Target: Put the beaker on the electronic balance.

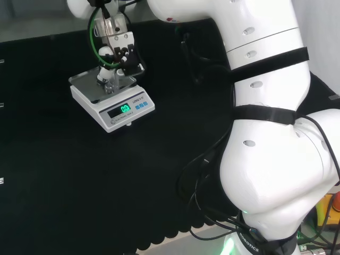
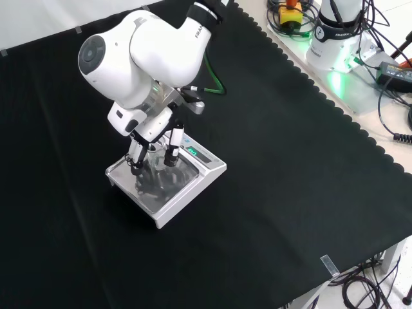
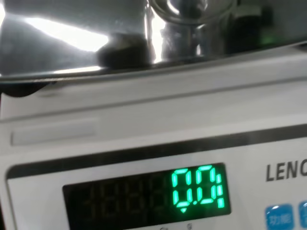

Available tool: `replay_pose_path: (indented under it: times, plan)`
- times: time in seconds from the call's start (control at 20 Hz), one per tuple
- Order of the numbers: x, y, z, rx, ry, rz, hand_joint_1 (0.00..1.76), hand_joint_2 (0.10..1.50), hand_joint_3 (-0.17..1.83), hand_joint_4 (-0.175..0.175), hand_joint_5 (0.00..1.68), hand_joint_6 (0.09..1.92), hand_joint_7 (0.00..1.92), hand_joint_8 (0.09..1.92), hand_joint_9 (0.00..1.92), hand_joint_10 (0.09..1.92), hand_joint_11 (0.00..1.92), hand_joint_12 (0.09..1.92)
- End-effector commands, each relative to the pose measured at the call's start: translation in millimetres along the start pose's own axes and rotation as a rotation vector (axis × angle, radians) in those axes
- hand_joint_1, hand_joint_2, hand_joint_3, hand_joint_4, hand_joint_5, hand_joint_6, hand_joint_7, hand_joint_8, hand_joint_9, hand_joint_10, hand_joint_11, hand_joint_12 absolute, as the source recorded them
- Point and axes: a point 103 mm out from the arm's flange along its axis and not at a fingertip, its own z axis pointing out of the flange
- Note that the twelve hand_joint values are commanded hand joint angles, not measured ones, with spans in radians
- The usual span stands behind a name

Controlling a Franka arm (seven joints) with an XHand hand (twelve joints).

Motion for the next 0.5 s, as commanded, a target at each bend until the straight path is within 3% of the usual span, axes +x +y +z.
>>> replay_pose_path:
  times: [0.05,0.25,0.5]
  plan:
    - [8,-11,-16,-0.022,-0.031,-0.019,0.86,1.05,-0.17,-0.175,0.32,0.09,0.25,0.85,0.6,0.77,0.75,1.23]
    - [12,-26,-45,-0.025,-0.098,-0.032,0.74,0.94,-0.17,-0.175,0.24,0.09,0.05,0.84,0.31,0.89,0.54,1.35]
    - [16,-45,-72,-0.034,-0.127,-0.035,0.65,0.86,-0.17,-0.174,0.13,0.09,0.0,0.57,0.11,0.94,0.4,1.42]
